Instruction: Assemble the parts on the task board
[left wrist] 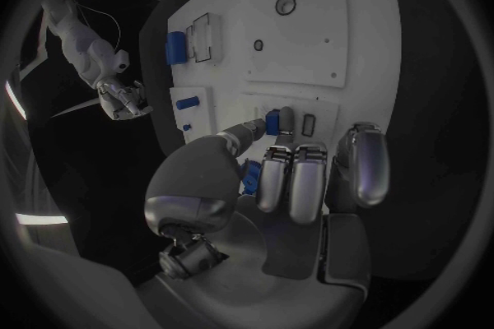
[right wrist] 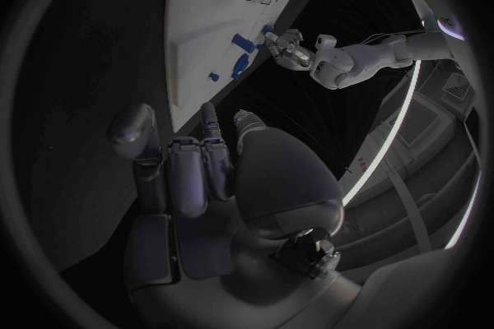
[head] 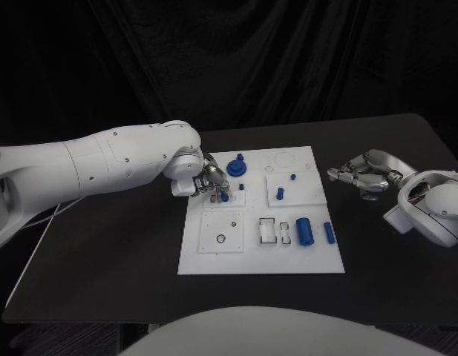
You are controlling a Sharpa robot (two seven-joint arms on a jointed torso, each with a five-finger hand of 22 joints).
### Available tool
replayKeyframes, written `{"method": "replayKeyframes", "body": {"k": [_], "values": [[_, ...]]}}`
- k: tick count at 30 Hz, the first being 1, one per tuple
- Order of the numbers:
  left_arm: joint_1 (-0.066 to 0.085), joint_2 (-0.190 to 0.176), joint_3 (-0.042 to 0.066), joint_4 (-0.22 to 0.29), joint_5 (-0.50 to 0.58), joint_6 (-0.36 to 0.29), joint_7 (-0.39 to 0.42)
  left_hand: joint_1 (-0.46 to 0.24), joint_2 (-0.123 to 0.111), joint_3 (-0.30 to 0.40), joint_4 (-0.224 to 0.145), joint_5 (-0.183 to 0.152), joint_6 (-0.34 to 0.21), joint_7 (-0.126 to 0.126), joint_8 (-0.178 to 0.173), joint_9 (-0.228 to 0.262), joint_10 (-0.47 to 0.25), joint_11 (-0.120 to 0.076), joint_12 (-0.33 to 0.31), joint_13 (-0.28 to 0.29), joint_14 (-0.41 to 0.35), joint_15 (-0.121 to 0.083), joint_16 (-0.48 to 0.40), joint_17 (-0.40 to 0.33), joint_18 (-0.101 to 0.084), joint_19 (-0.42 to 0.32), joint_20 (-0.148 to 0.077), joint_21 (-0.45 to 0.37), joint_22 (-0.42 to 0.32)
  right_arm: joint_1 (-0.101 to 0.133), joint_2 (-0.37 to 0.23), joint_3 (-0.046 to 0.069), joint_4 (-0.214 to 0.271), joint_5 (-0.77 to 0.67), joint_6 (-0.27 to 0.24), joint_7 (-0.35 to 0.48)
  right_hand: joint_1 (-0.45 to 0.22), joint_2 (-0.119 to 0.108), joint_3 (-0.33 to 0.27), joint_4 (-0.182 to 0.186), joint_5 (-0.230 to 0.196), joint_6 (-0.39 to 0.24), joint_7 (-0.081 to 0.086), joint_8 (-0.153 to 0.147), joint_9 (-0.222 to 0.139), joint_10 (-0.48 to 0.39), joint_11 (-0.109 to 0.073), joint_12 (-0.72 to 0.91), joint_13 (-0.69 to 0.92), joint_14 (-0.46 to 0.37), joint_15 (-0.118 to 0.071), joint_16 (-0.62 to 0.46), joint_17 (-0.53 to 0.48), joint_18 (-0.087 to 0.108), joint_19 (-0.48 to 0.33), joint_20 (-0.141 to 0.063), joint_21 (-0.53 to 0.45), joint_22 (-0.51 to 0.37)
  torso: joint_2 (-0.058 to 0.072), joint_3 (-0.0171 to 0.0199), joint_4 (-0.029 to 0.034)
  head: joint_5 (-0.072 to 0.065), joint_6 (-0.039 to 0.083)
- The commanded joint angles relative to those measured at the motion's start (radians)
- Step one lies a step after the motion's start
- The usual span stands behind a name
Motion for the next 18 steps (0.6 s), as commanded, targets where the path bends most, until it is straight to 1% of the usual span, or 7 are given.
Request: {"method": "replayKeyframes", "body": {"k": [1,2,4,5,9,14,18], "values": [[-0.013,0.003,-0.006,0.000,0.003,0.057,-0.012,-0.011,-0.016,-0.016,0.011,-0.020,-0.010,0.003,-0.019,-0.015,0.104,0.007,0.003,0.263,0.106,0.008,0.003,0.263,0.015,-0.012,0.002,-0.008,0.088,-0.003,-0.001,0.001,0.001,-0.002,0.014,-0.020,0.009,-0.001,-0.003,-0.003,0.004,0.007,0.003,-0.004,-0.001,-0.007,-0.002,-0.006,0.055,0.031,-0.009,-0.005,0.160,0.015,-0.008,0.000,-0.005,0.119,0.000,0.0007,0.0007,-0.001,0.000],[-0.014,0.003,-0.006,-0.002,0.003,0.064,-0.014,-0.017,-0.021,-0.035,0.025,-0.038,-0.013,0.007,-0.033,-0.027,0.104,0.010,0.003,0.263,0.106,0.011,0.003,0.263,0.015,-0.013,0.005,-0.011,0.088,-0.003,-0.001,0.001,0.001,-0.002,0.015,-0.021,0.011,-0.001,-0.003,-0.004,0.005,0.007,0.003,-0.005,-0.001,-0.007,-0.002,-0.006,0.055,0.031,-0.009,-0.004,0.161,0.015,-0.008,0.000,-0.005,0.119,0.000,0.0006,0.0009,-0.001,0.000],[-0.014,0.004,-0.006,-0.006,-0.002,0.076,-0.017,-0.020,-0.024,-0.052,0.039,-0.051,-0.011,0.010,-0.044,-0.037,0.104,0.013,0.003,0.263,0.106,0.014,0.003,0.263,0.015,-0.013,0.008,-0.012,0.089,-0.003,-0.001,0.001,0.000,-0.002,0.017,-0.023,0.016,-0.003,-0.002,-0.005,0.008,0.007,0.002,-0.005,-0.002,-0.007,-0.003,-0.006,0.055,0.031,-0.010,-0.005,0.160,0.015,-0.009,0.000,-0.006,0.119,-0.001,0.0006,0.0014,-0.001,0.000],[-0.014,0.004,-0.006,-0.009,-0.011,0.083,-0.017,-0.031,-0.031,-0.071,0.054,-0.066,-0.015,0.014,-0.053,-0.043,0.104,0.016,0.003,0.263,0.106,0.016,0.003,0.263,0.016,-0.016,0.009,-0.016,0.087,-0.003,0.000,0.001,0.000,-0.002,0.019,-0.023,0.025,-0.004,0.000,-0.007,0.016,0.007,0.002,-0.006,-0.002,-0.007,-0.003,-0.006,0.055,0.031,-0.010,-0.005,0.160,0.015,-0.009,-0.001,-0.007,0.119,-0.001,0.0007,0.0018,-0.002,0.000],[-0.015,0.005,-0.006,-0.016,-0.043,0.094,-0.013,-0.054,-0.044,-0.131,0.096,-0.110,-0.015,0.018,-0.073,-0.059,0.104,0.021,0.003,0.263,0.106,0.021,0.003,0.263,0.017,-0.017,0.015,-0.021,0.087,-0.003,0.001,0.001,-0.001,-0.002,0.024,-0.026,0.039,-0.007,0.004,-0.007,0.034,0.008,0.002,-0.008,-0.004,-0.008,-0.003,-0.007,0.053,0.031,-0.011,-0.005,0.159,0.016,-0.010,-0.001,-0.009,0.118,-0.001,0.0007,0.0007,0.000,0.000],[-0.017,0.005,-0.006,-0.022,-0.063,0.097,-0.007,-0.057,-0.045,-0.156,0.111,-0.123,-0.014,0.018,-0.081,-0.064,0.104,0.021,0.003,0.263,0.106,0.022,0.003,0.263,0.017,-0.016,0.016,-0.023,0.089,-0.003,0.001,0.001,-0.002,-0.002,0.027,-0.028,0.044,-0.008,0.005,-0.007,0.041,0.009,0.002,-0.008,-0.004,-0.008,-0.004,-0.007,0.053,0.031,-0.011,-0.006,0.159,0.015,-0.010,-0.002,-0.009,0.118,0.000,0.0005,-0.0013,0.002,0.000],[-0.017,0.004,-0.006,-0.023,-0.068,0.095,-0.005,-0.060,-0.045,-0.174,0.123,-0.136,-0.013,0.019,-0.085,-0.067,0.104,0.022,0.003,0.263,0.106,0.022,0.003,0.263,0.017,-0.014,0.017,-0.023,0.091,-0.004,0.001,0.001,-0.003,-0.002,0.029,-0.029,0.045,-0.008,0.005,-0.007,0.043,0.009,0.002,-0.008,-0.004,-0.008,-0.004,-0.007,0.053,0.031,-0.011,-0.006,0.159,0.015,-0.010,-0.002,-0.009,0.118,0.000,0.0011,-0.0006,0.002,0.000]]}}
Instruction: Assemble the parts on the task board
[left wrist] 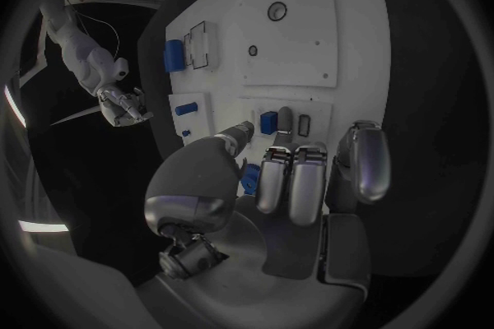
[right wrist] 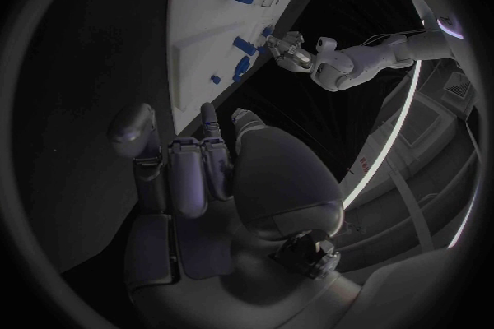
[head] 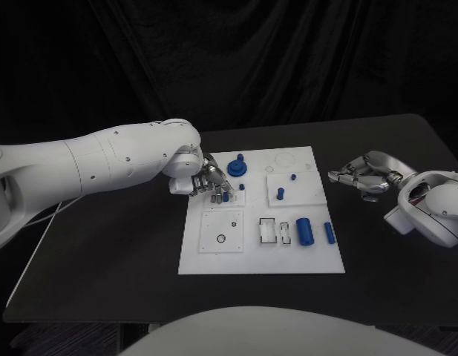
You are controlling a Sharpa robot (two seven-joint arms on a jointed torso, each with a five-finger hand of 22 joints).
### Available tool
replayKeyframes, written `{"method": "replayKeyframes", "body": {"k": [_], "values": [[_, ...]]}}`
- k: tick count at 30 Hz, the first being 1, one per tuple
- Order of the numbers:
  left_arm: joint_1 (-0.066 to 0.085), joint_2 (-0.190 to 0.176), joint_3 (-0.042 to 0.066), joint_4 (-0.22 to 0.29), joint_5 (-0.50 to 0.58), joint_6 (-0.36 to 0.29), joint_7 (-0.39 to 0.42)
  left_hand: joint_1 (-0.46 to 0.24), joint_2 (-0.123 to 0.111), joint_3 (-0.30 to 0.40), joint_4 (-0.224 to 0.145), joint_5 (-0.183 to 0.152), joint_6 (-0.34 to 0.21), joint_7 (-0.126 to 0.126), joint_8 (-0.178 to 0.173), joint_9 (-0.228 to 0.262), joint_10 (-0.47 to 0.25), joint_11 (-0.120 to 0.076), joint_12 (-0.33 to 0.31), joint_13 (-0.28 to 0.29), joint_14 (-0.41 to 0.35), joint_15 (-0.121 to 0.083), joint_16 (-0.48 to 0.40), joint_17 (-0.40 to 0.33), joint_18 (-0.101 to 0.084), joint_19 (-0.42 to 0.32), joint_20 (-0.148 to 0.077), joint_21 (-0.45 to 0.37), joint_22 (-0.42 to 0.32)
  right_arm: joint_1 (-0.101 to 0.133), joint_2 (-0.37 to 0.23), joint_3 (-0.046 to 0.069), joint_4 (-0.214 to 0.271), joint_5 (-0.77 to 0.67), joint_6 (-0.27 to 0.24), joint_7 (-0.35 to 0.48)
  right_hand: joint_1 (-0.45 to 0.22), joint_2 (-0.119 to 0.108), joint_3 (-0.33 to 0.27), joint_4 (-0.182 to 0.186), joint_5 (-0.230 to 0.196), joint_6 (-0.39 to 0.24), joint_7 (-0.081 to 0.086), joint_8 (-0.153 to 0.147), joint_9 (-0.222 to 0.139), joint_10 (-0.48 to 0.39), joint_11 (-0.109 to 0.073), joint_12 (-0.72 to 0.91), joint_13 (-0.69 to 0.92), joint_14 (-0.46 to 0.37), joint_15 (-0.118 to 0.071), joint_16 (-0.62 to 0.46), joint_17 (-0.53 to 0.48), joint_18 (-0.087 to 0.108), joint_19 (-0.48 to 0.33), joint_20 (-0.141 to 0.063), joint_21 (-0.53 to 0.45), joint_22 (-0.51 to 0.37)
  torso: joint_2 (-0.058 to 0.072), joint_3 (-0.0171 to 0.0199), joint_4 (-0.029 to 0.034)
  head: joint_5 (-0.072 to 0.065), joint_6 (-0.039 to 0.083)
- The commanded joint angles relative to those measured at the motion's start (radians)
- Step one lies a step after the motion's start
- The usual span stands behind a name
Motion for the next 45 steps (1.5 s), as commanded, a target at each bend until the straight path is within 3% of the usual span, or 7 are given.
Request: {"method": "replayKeyframes", "body": {"k": [1,9,20,29,35,39,45], "values": [[-0.018,-0.001,-0.011,-0.003,-0.037,0.030,-0.015,-0.009,-0.002,-0.013,0.004,-0.010,-0.003,0.008,-0.015,-0.001,0.104,0.007,0.003,0.263,0.105,0.008,0.003,0.263,0.017,-0.002,0.005,-0.005,0.091,-0.003,0.000,0.001,0.000,-0.002,0.015,-0.018,0.011,-0.003,0.002,-0.004,0.004,0.006,-0.002,-0.004,-0.002,-0.005,0.000,-0.003,0.050,0.030,-0.004,-0.006,0.159,0.015,-0.006,0.002,-0.003,0.119,0.001,0.0005,0.0000,0.000,0.000],[-0.019,-0.017,-0.011,0.019,-0.040,-0.025,0.002,-0.020,0.002,-0.073,0.045,-0.057,0.018,0.003,-0.011,0.001,0.104,0.004,0.003,0.263,0.105,0.005,0.003,0.263,0.011,0.024,0.004,0.010,0.110,-0.005,-0.003,0.001,0.001,-0.002,0.014,-0.017,0.011,-0.003,0.002,-0.003,0.006,0.006,-0.001,-0.004,-0.002,-0.004,0.000,-0.003,0.050,0.030,-0.004,-0.006,0.159,0.015,-0.006,0.002,-0.003,0.118,0.001,0.0004,0.0005,-0.001,0.000],[-0.014,-0.120,-0.011,0.165,-0.134,-0.210,0.096,0.042,-0.003,-0.145,0.079,-0.022,0.050,-0.027,0.102,0.085,0.104,-0.025,0.003,0.263,0.105,-0.023,0.003,0.263,-0.001,0.077,-0.021,0.047,0.146,-0.006,-0.015,0.001,0.006,-0.002,-0.006,0.000,0.001,-0.007,-0.005,0.004,0.008,0.008,0.000,-0.005,-0.002,-0.003,0.001,-0.002,0.051,0.031,-0.004,-0.005,0.159,0.015,-0.005,0.002,-0.001,0.119,0.001,-0.0012,0.0002,-0.003,0.000],[0.036,-0.213,-0.011,0.254,-0.173,-0.246,0.090,0.087,0.001,-0.193,0.123,0.007,0.088,-0.056,0.192,0.138,0.104,-0.050,0.003,0.263,0.105,-0.045,0.003,0.263,-0.009,0.108,-0.043,0.069,0.167,-0.006,-0.021,0.001,0.009,-0.002,-0.019,0.008,-0.002,-0.007,-0.007,0.004,0.007,0.009,0.000,-0.005,-0.002,-0.002,0.001,-0.002,0.052,0.031,-0.003,-0.005,0.160,0.014,-0.003,0.002,0.003,0.120,-0.002,-0.0004,-0.0006,0.004,0.000],[0.065,-0.219,-0.011,0.215,-0.178,-0.237,0.084,0.110,0.004,-0.216,0.146,0.043,0.087,-0.066,0.240,0.181,0.104,-0.061,0.003,0.263,0.105,-0.055,0.003,0.263,-0.010,0.114,-0.054,0.070,0.171,-0.006,-0.018,0.001,0.006,-0.002,-0.020,0.013,-0.003,-0.007,-0.008,0.004,0.007,0.010,0.000,-0.004,-0.002,-0.002,0.001,-0.002,0.052,0.032,-0.003,-0.004,0.160,0.014,-0.002,0.002,0.005,0.121,-0.002,0.0023,0.0005,0.006,0.000],[0.072,-0.193,-0.011,0.157,-0.179,-0.207,0.077,0.119,0.007,-0.218,0.148,0.051,0.085,-0.068,0.246,0.186,0.104,-0.062,0.003,0.263,0.105,-0.056,0.003,0.263,-0.010,0.114,-0.056,0.070,0.172,-0.006,-0.015,0.001,0.004,-0.002,-0.017,0.014,-0.004,-0.007,-0.008,0.004,0.007,0.010,0.000,-0.004,-0.002,-0.002,0.001,-0.002,0.052,0.032,-0.003,-0.004,0.160,0.014,-0.002,0.002,0.004,0.121,0.001,0.0011,0.0060,-0.001,0.000],[0.070,-0.146,-0.011,0.075,-0.179,-0.171,0.084,0.133,0.012,-0.216,0.144,0.053,0.083,-0.069,0.251,0.191,0.104,-0.063,0.003,0.263,0.105,-0.058,0.003,0.263,-0.009,0.111,-0.057,0.066,0.170,-0.007,-0.013,0.001,0.001,-0.002,-0.012,0.013,-0.004,-0.007,-0.008,0.004,0.008,0.010,0.000,-0.004,-0.002,-0.002,0.001,-0.002,0.052,0.032,-0.003,-0.004,0.160,0.014,-0.003,0.002,0.003,0.120,0.002,-0.0002,0.0026,0.000,0.000]]}}
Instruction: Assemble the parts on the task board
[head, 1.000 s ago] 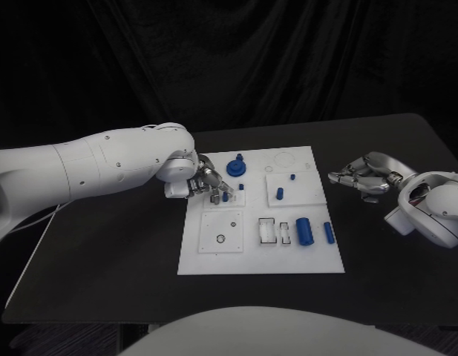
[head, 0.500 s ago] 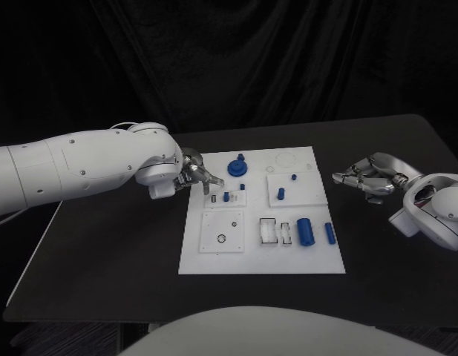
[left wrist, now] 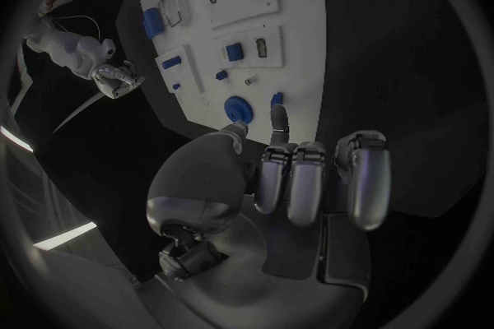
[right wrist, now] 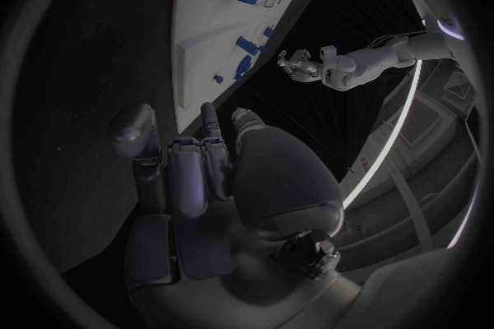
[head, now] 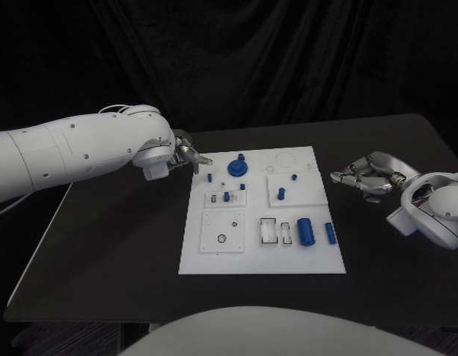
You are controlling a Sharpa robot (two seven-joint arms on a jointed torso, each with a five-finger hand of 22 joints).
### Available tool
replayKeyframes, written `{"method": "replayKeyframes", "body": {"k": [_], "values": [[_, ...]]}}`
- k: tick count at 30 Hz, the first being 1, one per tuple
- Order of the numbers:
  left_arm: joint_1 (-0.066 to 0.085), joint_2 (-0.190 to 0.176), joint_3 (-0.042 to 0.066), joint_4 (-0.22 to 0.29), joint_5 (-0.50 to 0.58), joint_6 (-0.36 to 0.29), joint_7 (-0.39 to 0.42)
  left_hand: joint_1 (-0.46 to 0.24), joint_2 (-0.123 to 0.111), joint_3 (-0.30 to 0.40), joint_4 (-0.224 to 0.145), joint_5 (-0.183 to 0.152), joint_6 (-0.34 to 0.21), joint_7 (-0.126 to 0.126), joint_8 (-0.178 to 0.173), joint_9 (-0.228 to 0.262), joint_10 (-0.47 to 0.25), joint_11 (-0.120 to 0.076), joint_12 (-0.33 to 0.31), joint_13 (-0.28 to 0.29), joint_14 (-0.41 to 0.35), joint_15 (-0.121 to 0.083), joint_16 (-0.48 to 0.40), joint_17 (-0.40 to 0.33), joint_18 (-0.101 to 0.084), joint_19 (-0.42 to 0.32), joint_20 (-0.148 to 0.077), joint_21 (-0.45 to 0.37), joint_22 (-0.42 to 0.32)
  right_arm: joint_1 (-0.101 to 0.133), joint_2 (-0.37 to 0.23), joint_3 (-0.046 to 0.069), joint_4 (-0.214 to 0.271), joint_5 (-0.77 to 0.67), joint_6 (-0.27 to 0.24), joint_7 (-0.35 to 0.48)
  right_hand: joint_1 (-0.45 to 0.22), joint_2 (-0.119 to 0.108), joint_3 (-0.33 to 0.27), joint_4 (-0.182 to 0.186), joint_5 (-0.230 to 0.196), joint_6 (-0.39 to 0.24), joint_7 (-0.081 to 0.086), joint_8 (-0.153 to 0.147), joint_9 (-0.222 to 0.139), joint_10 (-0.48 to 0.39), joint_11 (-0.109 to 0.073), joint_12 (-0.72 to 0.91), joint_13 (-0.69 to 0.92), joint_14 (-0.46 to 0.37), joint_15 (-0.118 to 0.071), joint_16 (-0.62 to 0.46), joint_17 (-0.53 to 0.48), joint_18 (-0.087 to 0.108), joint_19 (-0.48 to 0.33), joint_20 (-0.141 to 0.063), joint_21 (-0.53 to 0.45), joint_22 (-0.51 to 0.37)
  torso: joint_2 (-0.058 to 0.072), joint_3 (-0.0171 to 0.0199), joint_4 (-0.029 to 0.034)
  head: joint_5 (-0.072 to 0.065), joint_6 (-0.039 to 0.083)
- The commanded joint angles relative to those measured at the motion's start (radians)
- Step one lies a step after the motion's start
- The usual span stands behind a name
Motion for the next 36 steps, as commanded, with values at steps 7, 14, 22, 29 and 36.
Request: {"method": "replayKeyframes", "body": {"k": [7,14,22,29,36], "values": [[-0.019,0.077,0.001,-0.126,-0.007,0.053,0.040,0.031,0.003,-0.005,-0.003,0.004,-0.031,0.000,-0.010,-0.003,0.106,-0.004,0.003,0.263,0.104,-0.007,0.003,0.263,-0.006,-0.010,-0.006,-0.012,0.164,-0.005,0.002,0.001,-0.002,-0.002,-0.004,0.009,-0.008,-0.002,-0.005,0.000,0.006,0.008,0.002,-0.005,-0.002,-0.002,0.001,-0.002,0.052,0.032,-0.003,-0.004,0.160,0.014,-0.003,0.002,0.003,0.121,0.005,-0.0048,-0.0068,0.005,0.000],[-0.030,0.115,0.001,-0.177,-0.007,0.051,0.066,0.047,0.005,-0.007,-0.009,0.007,-0.047,0.006,-0.025,-0.012,0.106,0.001,0.003,0.263,0.104,-0.003,0.003,0.263,-0.004,-0.017,-0.004,-0.020,0.161,-0.006,-0.003,0.001,0.001,-0.002,-0.002,0.008,-0.007,-0.001,-0.004,0.000,0.006,0.007,0.002,-0.005,-0.002,-0.002,0.001,-0.002,0.052,0.032,-0.003,-0.004,0.160,0.014,-0.003,0.002,0.002,0.120,0.006,-0.0051,-0.0085,0.007,0.000],[-0.038,0.133,0.001,-0.208,-0.007,0.061,0.069,0.056,0.008,-0.009,-0.011,0.009,-0.063,0.014,-0.044,-0.022,0.106,0.008,0.003,0.263,0.104,0.003,0.003,0.263,-0.002,-0.025,0.001,-0.030,0.156,-0.007,-0.005,0.001,0.005,-0.002,0.001,0.007,-0.007,-0.001,-0.004,0.000,0.006,0.007,0.002,-0.005,-0.002,-0.002,0.001,-0.002,0.052,0.032,-0.003,-0.004,0.160,0.014,-0.003,0.002,0.002,0.120,0.003,-0.0045,-0.0071,0.006,0.000],[-0.042,0.136,0.001,-0.216,-0.007,0.065,0.067,0.057,0.009,-0.009,-0.011,0.009,-0.063,0.014,-0.045,-0.023,0.106,0.008,0.003,0.263,0.104,0.003,0.003,0.263,-0.001,-0.026,0.001,-0.032,0.155,-0.007,-0.007,0.001,0.007,-0.002,0.003,0.006,-0.007,-0.001,-0.004,0.000,0.006,0.007,0.002,-0.005,-0.002,-0.002,0.001,-0.002,0.052,0.032,-0.003,-0.004,0.160,0.014,-0.003,0.002,0.002,0.120,0.002,-0.0031,-0.0073,0.006,0.000],[-0.045,0.138,0.001,-0.224,-0.007,0.075,0.066,0.058,0.009,-0.009,-0.012,0.009,-0.062,0.014,-0.045,-0.023,0.106,0.008,0.003,0.263,0.104,0.003,0.003,0.263,-0.001,-0.028,0.001,-0.033,0.154,-0.007,-0.008,0.001,0.008,-0.002,0.005,0.004,-0.007,-0.001,-0.004,0.000,0.006,0.007,0.002,-0.005,-0.002,-0.002,0.001,-0.002,0.052,0.032,-0.003,-0.004,0.160,0.014,-0.003,0.002,0.002,0.120,0.001,-0.0006,-0.0043,0.004,0.000]]}}
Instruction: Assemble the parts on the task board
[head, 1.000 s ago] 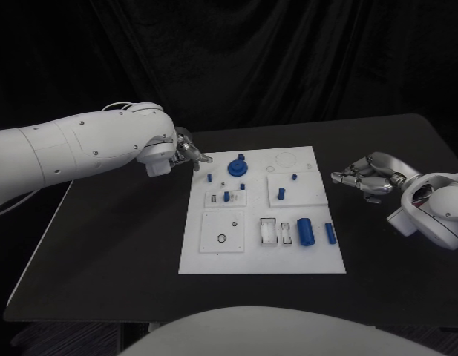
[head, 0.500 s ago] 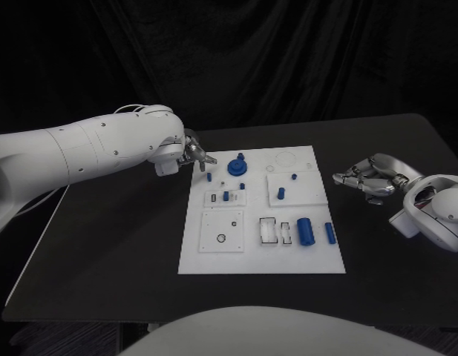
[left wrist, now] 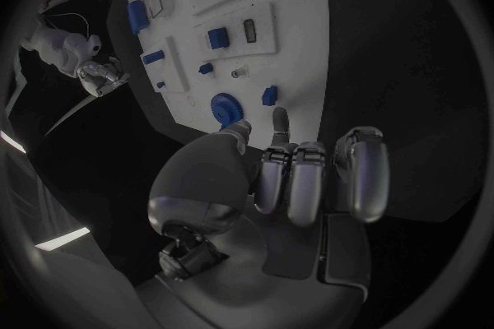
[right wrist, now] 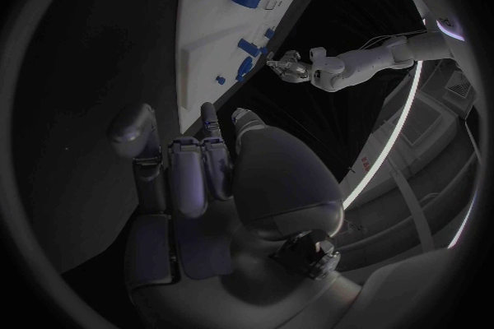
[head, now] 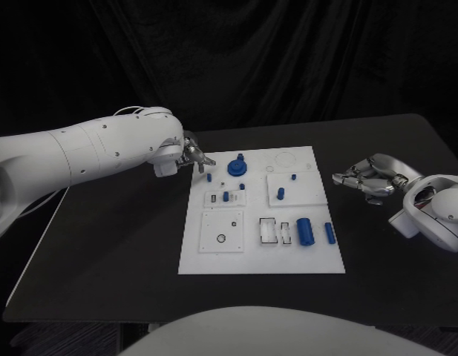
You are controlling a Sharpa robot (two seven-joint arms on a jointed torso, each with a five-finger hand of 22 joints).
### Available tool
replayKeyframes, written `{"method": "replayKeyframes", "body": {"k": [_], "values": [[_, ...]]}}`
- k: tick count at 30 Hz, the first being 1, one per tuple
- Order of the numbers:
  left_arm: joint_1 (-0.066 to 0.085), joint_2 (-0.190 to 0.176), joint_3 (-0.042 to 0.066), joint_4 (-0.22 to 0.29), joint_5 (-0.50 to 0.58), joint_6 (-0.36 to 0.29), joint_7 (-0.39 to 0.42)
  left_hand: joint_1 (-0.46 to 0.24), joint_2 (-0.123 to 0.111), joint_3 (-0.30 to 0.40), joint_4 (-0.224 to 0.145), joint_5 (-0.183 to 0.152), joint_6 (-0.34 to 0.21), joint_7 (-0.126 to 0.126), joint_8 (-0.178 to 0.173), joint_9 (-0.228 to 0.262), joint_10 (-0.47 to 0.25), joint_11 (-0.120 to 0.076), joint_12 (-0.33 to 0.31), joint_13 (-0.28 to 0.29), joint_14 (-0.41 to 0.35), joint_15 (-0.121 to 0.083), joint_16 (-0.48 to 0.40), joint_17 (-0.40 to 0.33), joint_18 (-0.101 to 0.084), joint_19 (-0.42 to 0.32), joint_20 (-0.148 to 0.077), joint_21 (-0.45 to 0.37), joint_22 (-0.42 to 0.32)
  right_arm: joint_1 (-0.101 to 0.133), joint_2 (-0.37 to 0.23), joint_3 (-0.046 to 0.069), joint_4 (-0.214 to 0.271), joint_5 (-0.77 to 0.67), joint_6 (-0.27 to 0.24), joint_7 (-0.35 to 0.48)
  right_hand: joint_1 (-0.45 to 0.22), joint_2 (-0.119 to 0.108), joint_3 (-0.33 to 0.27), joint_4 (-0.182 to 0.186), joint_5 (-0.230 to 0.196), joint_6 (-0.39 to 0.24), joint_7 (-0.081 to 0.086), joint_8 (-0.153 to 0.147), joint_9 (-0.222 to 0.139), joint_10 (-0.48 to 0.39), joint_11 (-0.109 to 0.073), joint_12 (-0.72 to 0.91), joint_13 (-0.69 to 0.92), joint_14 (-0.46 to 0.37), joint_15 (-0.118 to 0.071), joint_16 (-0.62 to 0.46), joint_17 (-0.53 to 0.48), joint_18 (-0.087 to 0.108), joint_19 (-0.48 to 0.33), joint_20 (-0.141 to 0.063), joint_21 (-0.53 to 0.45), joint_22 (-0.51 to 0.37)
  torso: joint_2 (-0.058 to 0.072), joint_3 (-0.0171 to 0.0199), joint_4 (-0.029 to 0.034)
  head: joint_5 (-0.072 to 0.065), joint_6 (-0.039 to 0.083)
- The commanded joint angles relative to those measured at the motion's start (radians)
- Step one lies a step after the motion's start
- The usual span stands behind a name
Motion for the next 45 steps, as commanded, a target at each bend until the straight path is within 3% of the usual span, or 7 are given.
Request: {"method": "replayKeyframes", "body": {"k": [1,17,45], "values": [[-0.004,0.003,0.001,-0.003,0.000,0.020,0.015,0.009,0.000,-0.001,-0.004,0.005,-0.007,-0.002,-0.005,-0.001,0.106,0.008,0.003,0.263,0.104,0.003,0.003,0.263,-0.001,-0.007,-0.001,-0.004,0.154,-0.003,-0.001,0.001,0.002,-0.002,0.003,0.001,-0.007,-0.001,-0.004,0.000,0.006,0.008,0.001,-0.005,-0.001,-0.002,0.001,-0.002,0.052,0.032,-0.004,-0.004,0.160,0.014,-0.003,0.002,0.002,0.121,0.000,0.0011,0.0012,0.001,0.000],[-0.026,0.009,0.001,-0.019,0.000,0.034,0.024,0.016,0.003,-0.001,-0.008,0.009,-0.007,0.000,-0.009,-0.004,0.106,0.010,0.003,0.263,0.104,0.006,0.003,0.263,0.001,-0.013,0.002,-0.010,0.151,-0.003,0.002,0.001,0.001,-0.002,0.005,0.001,-0.005,0.000,-0.003,-0.001,0.009,0.008,0.001,-0.006,-0.002,-0.003,0.001,-0.003,0.051,0.031,-0.004,-0.005,0.159,0.015,-0.004,0.002,-0.001,0.120,0.000,-0.0005,0.0014,0.002,0.000],[-0.032,0.015,0.001,-0.021,0.000,0.030,0.048,0.022,0.009,-0.003,-0.009,0.012,-0.015,0.006,-0.028,-0.017,0.106,0.016,0.003,0.263,0.104,0.011,0.003,0.263,0.005,-0.027,0.008,-0.027,0.144,-0.003,0.004,0.001,-0.001,-0.002,0.012,-0.006,-0.001,0.002,-0.001,-0.003,0.011,0.008,0.000,-0.006,-0.002,-0.004,0.000,-0.003,0.050,0.030,-0.004,-0.007,0.157,0.015,-0.006,0.002,-0.004,0.119,0.000,0.0002,0.0000,0.002,0.000]]}}
